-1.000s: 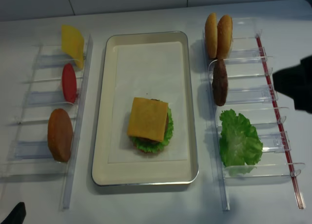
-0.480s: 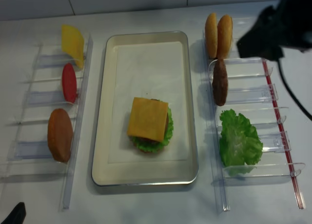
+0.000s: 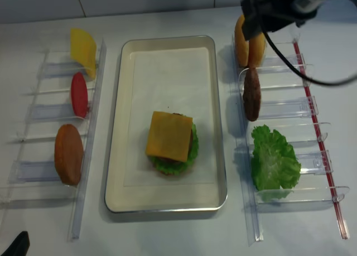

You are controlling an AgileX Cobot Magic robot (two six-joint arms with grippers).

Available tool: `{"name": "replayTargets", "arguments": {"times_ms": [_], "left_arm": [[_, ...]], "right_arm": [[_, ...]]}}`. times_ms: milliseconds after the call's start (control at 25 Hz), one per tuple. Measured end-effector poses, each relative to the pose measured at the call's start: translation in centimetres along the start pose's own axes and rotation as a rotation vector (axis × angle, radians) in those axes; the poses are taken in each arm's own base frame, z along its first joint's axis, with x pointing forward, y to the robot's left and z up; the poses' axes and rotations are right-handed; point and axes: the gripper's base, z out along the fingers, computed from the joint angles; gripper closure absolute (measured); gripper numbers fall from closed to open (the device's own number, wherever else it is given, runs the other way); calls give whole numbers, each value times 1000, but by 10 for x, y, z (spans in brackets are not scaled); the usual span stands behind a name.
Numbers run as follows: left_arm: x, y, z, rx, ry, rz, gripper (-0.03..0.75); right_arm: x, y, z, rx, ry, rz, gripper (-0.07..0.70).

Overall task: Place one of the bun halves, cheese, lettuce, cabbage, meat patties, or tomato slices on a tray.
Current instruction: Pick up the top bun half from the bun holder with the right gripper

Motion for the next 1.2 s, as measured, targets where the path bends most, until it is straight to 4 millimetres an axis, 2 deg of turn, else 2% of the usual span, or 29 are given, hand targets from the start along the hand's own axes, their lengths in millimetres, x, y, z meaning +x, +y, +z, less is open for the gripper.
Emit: {"name": "replayTargets", "arguments": {"times_ms": [160,560,760,1200], "left_arm": [[0,0,0,0,0,0,282],[0,0,0,0,0,0,282],[0,0,0,0,0,0,282],[0,0,0,0,0,0,282]], "right_arm": [[-16,-9,21,30,21,85,200],[-49,-27,61,93,-23,126,211],[-54,-39,81,158,-27,152,211],[-62,-52,119,171,-57,189,239]]}}
